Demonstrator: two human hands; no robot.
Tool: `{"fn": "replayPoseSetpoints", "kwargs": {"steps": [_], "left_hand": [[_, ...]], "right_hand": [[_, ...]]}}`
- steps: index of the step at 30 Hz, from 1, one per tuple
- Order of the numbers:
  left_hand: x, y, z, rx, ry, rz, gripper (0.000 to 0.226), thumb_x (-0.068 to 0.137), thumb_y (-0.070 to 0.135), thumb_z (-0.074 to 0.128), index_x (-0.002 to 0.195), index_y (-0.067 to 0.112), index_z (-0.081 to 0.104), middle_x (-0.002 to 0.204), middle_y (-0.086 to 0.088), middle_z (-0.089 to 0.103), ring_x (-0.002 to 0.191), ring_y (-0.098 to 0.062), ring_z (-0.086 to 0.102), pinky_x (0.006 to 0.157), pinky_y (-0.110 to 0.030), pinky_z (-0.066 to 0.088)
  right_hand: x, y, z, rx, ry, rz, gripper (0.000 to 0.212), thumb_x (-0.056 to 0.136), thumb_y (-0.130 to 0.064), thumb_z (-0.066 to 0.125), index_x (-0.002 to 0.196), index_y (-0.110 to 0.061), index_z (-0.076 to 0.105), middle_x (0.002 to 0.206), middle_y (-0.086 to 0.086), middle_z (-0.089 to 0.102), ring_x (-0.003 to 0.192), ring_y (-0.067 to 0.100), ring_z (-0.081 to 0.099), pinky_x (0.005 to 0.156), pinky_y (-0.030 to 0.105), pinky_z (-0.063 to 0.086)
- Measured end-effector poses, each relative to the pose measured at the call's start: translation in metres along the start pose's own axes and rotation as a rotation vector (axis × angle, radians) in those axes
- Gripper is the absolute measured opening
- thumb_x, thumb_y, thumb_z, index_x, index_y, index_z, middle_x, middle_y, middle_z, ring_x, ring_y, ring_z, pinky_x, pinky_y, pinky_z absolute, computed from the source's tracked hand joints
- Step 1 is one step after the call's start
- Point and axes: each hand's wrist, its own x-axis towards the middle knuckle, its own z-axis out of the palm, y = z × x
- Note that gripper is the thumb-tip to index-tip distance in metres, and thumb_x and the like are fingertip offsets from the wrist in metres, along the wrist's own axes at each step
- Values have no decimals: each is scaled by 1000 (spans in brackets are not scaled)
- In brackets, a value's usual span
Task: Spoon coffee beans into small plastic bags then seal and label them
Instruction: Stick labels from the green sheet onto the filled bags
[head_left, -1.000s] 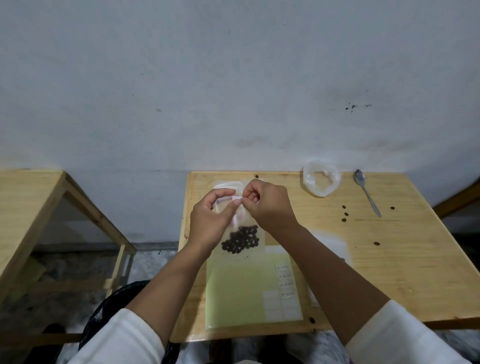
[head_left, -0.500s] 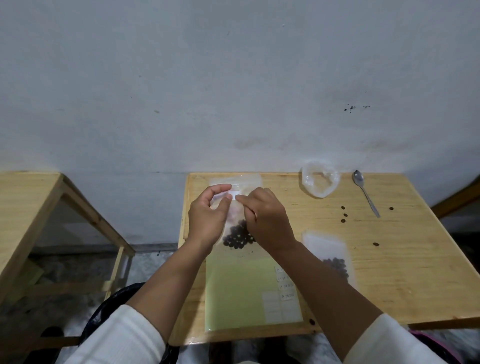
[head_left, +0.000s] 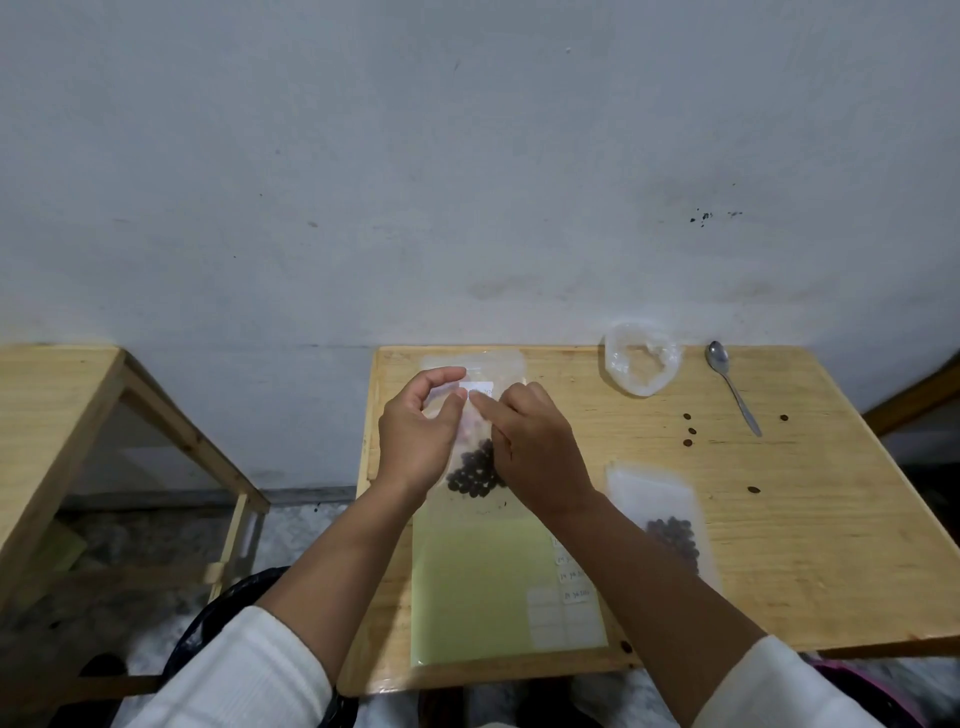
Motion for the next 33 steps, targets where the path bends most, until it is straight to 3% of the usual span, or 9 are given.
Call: {"fn": "replayPoseSetpoints", "kwargs": {"steps": [6, 14, 16, 19, 23, 25, 28, 30, 33], "left_hand": [[6, -5, 3, -22, 22, -5, 21, 88, 15, 62, 91, 36, 67, 100, 26, 66, 104, 12, 54, 98, -35, 47], [22, -13, 26, -27, 31, -71, 12, 89, 25, 61, 93, 33, 69, 100, 24, 66, 100, 15, 54, 95, -29, 47], [29, -19, 31, -23, 53, -94, 12, 90, 26, 60, 95, 31, 69, 102, 23, 66, 101, 13, 53, 92, -29, 48], [43, -31, 39, -2, 71, -113, 13, 91, 24, 58, 95, 31, 69, 101, 23, 65, 103, 9, 53, 87, -23, 46], [60, -46, 50, 47, 82, -143, 13, 92, 22, 57, 99, 28, 67, 102, 23, 63, 106, -1, 55, 90, -25, 45], [66, -57, 54, 116, 45, -187, 15, 91, 23, 59, 103, 29, 66, 105, 18, 63, 103, -6, 57, 90, -31, 49], [69, -74, 58, 332, -18, -252, 26, 85, 22, 66, 109, 30, 63, 120, 7, 58, 101, -16, 58, 90, -37, 51], [69, -85, 60, 504, -62, -212, 34, 81, 18, 70, 114, 22, 63, 135, 2, 48, 115, -17, 52, 103, -29, 40], [63, -98, 62, 656, -160, -126, 42, 82, 16, 70, 122, 11, 59, 145, -1, 37, 135, -16, 34, 105, -14, 21]], "right_hand": [[1, 13, 10, 1, -10, 166, 44, 67, 13, 49, 102, -3, 70, 64, 7, 50, 61, 25, 49, 44, 29, 47], [12, 42, 19, 54, -24, 177, 41, 71, 11, 50, 106, -2, 68, 69, 9, 49, 67, 27, 49, 50, 29, 43], [15, 58, 22, 101, -26, 226, 36, 78, 7, 51, 107, -5, 69, 73, 8, 49, 69, 24, 48, 56, 25, 40], [13, 82, 26, 241, -61, 347, 29, 87, -10, 58, 113, -15, 67, 86, 2, 48, 77, 13, 46, 66, 9, 33], [3, 101, 38, 482, -288, 496, 35, 86, -18, 62, 119, -30, 62, 87, -5, 64, 75, 7, 57, 73, 4, 42], [0, 109, 46, 533, -329, 576, 34, 87, -15, 60, 117, -31, 64, 86, -11, 66, 76, 2, 59, 75, 7, 45], [-3, 123, 60, 494, -380, 644, 32, 88, -13, 56, 114, -28, 66, 76, -18, 61, 68, -3, 54, 67, 0, 39], [-4, 131, 69, 459, -429, 665, 33, 88, -12, 54, 115, -26, 66, 73, -13, 59, 67, 0, 52, 64, 0, 36], [-8, 140, 82, 361, -464, 614, 32, 88, -11, 54, 117, -20, 65, 85, 0, 58, 76, 5, 49, 65, 4, 33]]}}
